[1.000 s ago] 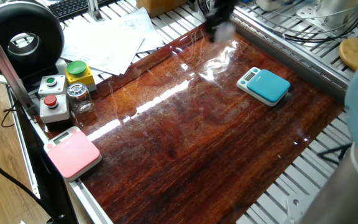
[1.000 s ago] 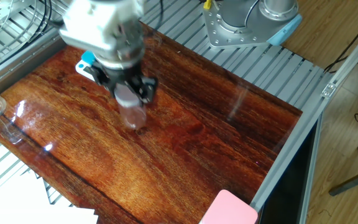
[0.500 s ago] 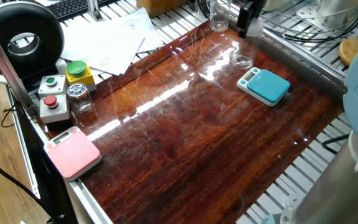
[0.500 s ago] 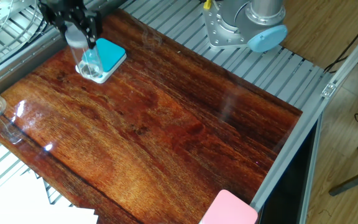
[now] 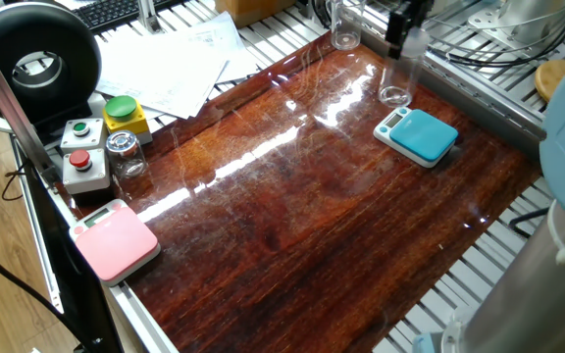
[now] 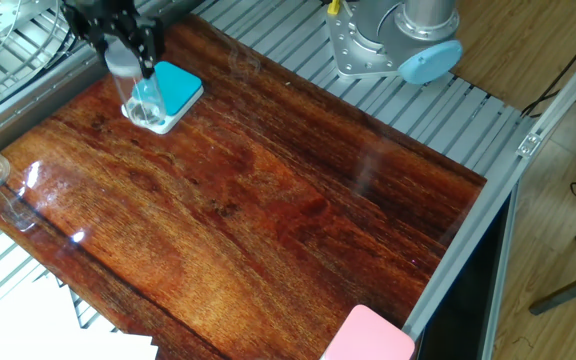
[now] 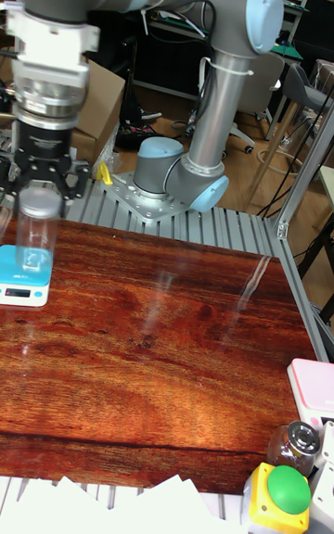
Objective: Place the block on the scale
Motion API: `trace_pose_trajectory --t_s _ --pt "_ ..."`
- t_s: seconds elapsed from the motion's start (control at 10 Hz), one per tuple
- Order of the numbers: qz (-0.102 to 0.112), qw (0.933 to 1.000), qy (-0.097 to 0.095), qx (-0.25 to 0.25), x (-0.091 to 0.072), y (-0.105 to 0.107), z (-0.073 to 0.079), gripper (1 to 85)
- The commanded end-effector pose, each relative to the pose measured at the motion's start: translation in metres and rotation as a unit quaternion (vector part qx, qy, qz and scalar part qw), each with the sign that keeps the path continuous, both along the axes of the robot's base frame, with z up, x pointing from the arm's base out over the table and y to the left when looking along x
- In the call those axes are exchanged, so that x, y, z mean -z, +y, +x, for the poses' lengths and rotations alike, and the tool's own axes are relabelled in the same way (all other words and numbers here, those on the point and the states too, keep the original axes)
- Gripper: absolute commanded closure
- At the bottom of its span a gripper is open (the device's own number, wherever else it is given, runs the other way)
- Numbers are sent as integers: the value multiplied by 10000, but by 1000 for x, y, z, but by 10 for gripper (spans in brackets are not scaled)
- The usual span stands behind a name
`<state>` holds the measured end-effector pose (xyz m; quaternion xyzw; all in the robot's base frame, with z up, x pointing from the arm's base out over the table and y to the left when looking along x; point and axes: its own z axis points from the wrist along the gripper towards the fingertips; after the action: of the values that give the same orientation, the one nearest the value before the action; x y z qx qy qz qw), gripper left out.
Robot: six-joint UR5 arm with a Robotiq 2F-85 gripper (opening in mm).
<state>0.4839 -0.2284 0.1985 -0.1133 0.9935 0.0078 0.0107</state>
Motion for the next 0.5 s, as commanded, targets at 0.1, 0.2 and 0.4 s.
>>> trace_pose_trajectory --t_s 0.1,0.2,0.4 --pt "65 9998 -126 168 11 -22 -18 743" --pt "68 9996 -156 237 14 -19 -19 750" --pt "125 9993 -238 255 21 -16 -20 753"
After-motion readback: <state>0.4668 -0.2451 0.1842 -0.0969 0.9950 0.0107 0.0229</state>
